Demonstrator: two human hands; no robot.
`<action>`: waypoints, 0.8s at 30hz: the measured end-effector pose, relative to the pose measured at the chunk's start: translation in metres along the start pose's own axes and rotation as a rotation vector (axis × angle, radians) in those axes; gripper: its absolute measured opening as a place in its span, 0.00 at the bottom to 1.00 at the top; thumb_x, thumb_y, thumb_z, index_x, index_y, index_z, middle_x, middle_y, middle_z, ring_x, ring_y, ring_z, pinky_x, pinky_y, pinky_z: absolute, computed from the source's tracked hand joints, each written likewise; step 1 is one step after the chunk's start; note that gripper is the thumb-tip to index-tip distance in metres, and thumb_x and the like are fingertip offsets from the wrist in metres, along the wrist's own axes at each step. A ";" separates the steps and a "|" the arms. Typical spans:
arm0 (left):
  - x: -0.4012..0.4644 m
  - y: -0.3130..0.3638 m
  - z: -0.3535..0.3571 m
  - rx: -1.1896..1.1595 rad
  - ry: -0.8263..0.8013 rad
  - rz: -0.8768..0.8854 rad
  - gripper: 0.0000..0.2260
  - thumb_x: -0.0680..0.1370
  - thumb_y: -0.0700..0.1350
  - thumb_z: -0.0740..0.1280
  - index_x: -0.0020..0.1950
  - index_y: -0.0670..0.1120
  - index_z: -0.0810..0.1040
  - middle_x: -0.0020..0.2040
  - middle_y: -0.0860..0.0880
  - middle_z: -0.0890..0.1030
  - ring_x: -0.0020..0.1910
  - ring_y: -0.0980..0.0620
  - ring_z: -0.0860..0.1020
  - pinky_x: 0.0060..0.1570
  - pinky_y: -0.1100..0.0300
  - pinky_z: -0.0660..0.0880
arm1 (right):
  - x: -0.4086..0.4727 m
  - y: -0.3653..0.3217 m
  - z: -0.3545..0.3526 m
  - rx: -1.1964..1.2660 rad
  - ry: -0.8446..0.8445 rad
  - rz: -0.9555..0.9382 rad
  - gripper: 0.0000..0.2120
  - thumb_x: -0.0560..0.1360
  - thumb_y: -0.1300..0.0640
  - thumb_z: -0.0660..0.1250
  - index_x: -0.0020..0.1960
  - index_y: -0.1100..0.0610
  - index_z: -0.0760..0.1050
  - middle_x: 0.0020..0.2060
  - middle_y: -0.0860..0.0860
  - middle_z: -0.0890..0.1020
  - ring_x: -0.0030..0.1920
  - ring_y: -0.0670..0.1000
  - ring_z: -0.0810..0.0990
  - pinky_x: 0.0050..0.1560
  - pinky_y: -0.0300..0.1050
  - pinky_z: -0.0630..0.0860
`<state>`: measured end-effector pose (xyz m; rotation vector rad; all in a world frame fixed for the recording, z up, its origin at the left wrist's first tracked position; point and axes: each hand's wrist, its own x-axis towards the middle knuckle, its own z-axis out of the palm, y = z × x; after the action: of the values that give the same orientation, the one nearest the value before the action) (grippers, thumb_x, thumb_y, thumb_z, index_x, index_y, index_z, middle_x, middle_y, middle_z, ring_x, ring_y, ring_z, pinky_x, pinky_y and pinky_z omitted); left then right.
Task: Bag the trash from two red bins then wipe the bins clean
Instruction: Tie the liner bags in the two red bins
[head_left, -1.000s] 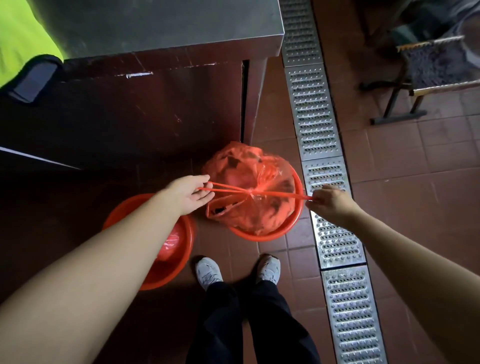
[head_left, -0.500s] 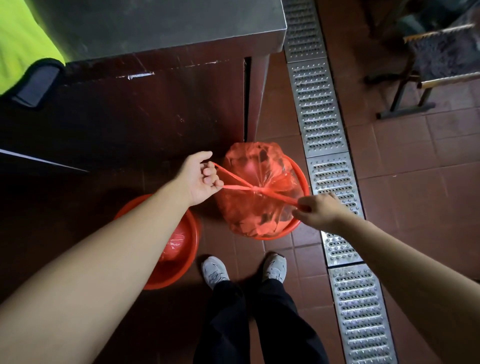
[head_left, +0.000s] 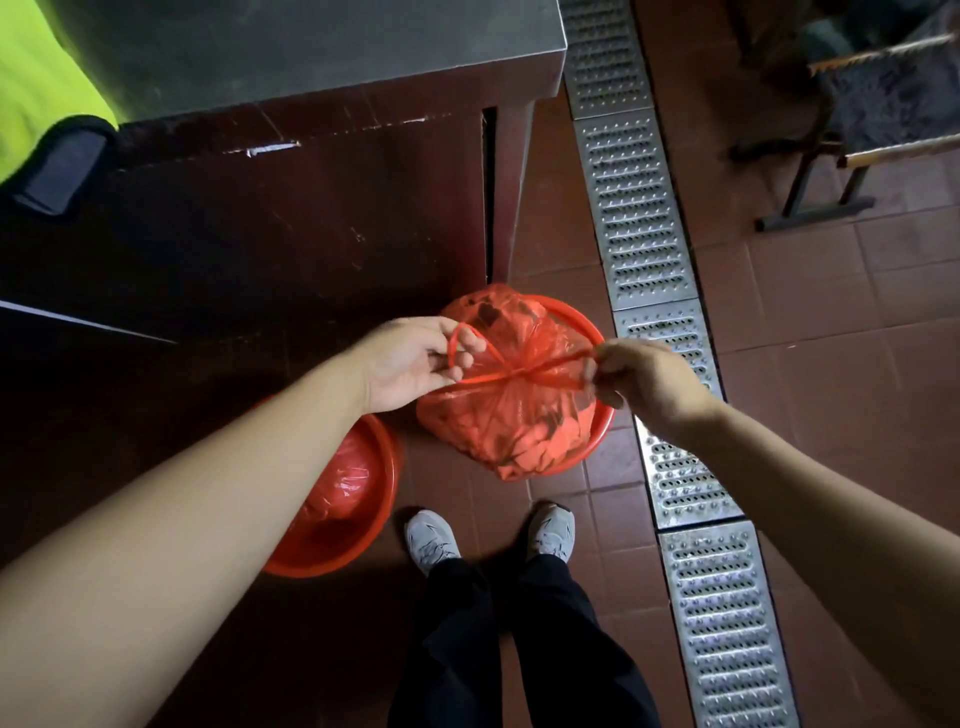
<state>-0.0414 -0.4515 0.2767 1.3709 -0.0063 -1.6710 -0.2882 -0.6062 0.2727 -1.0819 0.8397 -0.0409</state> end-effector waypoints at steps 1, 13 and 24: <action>-0.003 0.000 0.005 0.031 -0.052 -0.011 0.13 0.76 0.28 0.59 0.48 0.39 0.81 0.51 0.41 0.82 0.41 0.53 0.79 0.39 0.61 0.76 | 0.003 -0.004 0.007 0.094 -0.035 -0.003 0.13 0.70 0.65 0.60 0.41 0.66 0.82 0.37 0.70 0.78 0.28 0.55 0.71 0.34 0.47 0.70; -0.012 -0.003 0.034 -0.081 -0.277 -0.189 0.22 0.80 0.34 0.60 0.74 0.32 0.63 0.51 0.46 0.77 0.42 0.57 0.79 0.41 0.67 0.78 | 0.018 -0.022 0.039 -0.202 -0.433 0.200 0.37 0.76 0.72 0.68 0.78 0.48 0.61 0.57 0.52 0.78 0.42 0.51 0.84 0.42 0.43 0.81; -0.006 -0.003 -0.005 0.099 0.077 -0.018 0.10 0.70 0.41 0.75 0.45 0.46 0.75 0.37 0.50 0.73 0.36 0.55 0.71 0.53 0.55 0.74 | 0.023 0.004 0.020 -0.952 -0.212 -0.019 0.15 0.76 0.46 0.72 0.38 0.54 0.75 0.31 0.45 0.74 0.30 0.44 0.71 0.32 0.39 0.67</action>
<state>-0.0405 -0.4436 0.2774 1.5134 -0.0328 -1.6507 -0.2614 -0.5989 0.2604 -1.9419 0.6493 0.4954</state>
